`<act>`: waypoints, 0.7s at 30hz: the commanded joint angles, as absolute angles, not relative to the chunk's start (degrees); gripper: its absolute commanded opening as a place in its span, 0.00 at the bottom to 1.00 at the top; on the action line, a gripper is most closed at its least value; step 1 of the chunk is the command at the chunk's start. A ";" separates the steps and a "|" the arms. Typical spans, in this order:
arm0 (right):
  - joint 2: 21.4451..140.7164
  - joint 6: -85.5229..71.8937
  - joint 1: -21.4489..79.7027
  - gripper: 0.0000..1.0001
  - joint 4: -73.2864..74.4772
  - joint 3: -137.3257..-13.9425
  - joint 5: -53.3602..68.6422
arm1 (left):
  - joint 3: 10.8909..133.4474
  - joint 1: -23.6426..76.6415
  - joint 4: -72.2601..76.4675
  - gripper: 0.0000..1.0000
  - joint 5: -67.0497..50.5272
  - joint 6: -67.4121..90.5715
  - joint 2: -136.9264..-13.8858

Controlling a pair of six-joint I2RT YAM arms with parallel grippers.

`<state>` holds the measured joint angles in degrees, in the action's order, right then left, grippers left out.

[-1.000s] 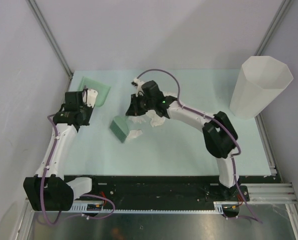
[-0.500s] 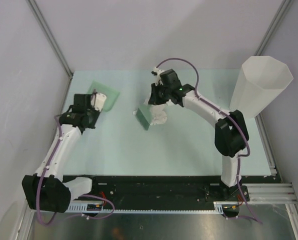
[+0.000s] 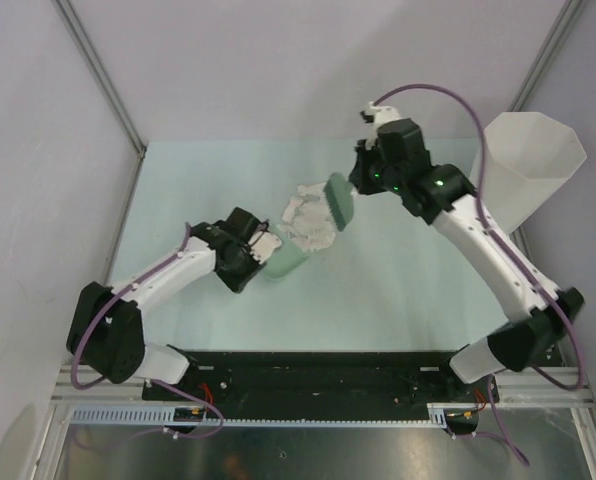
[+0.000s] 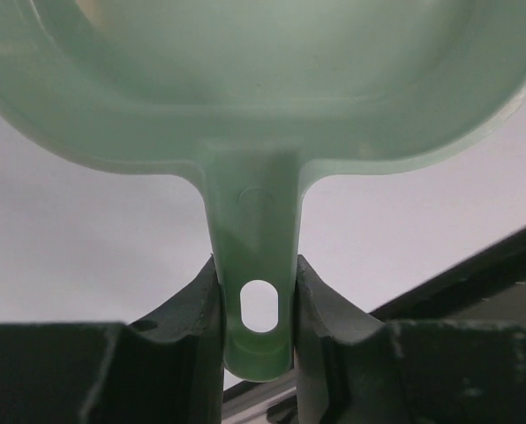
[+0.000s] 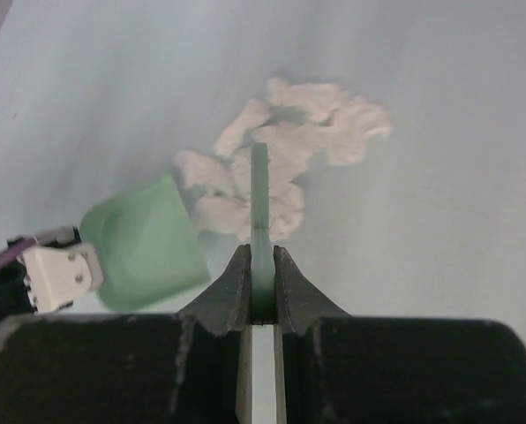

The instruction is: Sweep away the paper scraps from the table

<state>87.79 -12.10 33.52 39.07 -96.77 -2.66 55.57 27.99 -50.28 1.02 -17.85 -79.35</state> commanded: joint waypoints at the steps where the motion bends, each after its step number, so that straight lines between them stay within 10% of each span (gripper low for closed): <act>1: 77.64 -9.23 32.70 0.00 44.39 -96.07 -17.22 | 59.85 34.96 -51.94 0.00 -5.36 -12.40 -83.56; 10: 67.59 -10.11 31.64 0.00 41.66 -87.28 -18.90 | 72.48 46.58 -51.77 0.03 -10.90 -7.91 -98.34; 12: 67.68 -8.80 31.55 0.00 42.45 -87.10 -17.06 | 74.00 46.93 -51.51 0.21 -11.33 -8.61 -102.03; 16: 67.68 -4.14 31.46 0.00 43.50 -87.71 -5.32 | 72.60 48.86 -50.89 0.99 -14.48 -13.69 -101.17; 21: 69.07 4.11 31.46 0.00 47.10 -89.64 4.64 | 74.00 49.31 -50.89 1.00 -19.50 -21.24 -86.01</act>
